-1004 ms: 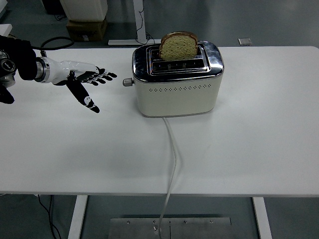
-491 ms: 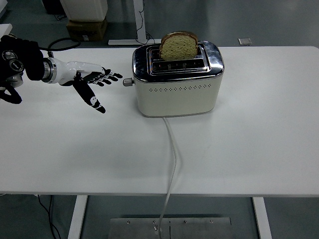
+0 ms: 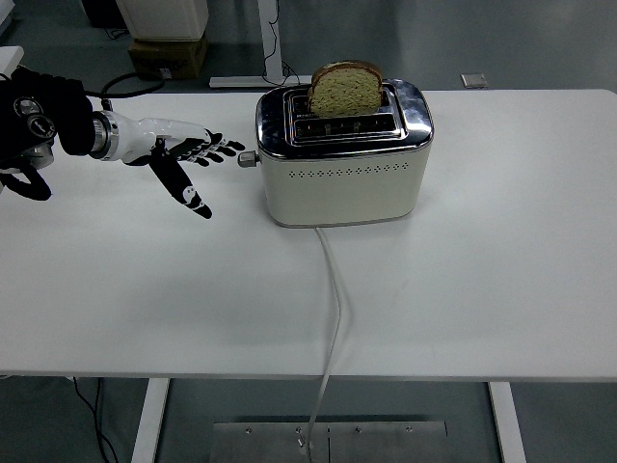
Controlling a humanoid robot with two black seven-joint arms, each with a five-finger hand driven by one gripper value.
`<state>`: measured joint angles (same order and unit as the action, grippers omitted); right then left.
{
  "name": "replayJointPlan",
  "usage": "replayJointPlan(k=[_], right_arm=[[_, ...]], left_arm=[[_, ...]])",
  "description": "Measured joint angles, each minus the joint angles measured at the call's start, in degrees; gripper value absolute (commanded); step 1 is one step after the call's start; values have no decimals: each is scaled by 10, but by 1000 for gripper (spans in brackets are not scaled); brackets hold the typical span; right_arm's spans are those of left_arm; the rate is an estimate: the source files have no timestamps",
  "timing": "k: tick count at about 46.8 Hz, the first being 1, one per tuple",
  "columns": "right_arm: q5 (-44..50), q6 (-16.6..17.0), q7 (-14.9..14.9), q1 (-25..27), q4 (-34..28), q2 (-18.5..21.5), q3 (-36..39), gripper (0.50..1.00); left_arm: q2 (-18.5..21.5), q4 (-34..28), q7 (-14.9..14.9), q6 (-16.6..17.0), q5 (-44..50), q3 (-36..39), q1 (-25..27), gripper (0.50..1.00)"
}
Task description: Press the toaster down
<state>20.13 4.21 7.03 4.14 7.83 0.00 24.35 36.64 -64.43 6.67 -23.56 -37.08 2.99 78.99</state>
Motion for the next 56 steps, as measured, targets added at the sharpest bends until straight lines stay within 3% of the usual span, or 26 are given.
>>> replayJointPlan(k=[56], right_arm=[[0,0,0,0,0,0,0,1000]], left_arm=[[4,-1,1,-6,-1,-3,5,1000]])
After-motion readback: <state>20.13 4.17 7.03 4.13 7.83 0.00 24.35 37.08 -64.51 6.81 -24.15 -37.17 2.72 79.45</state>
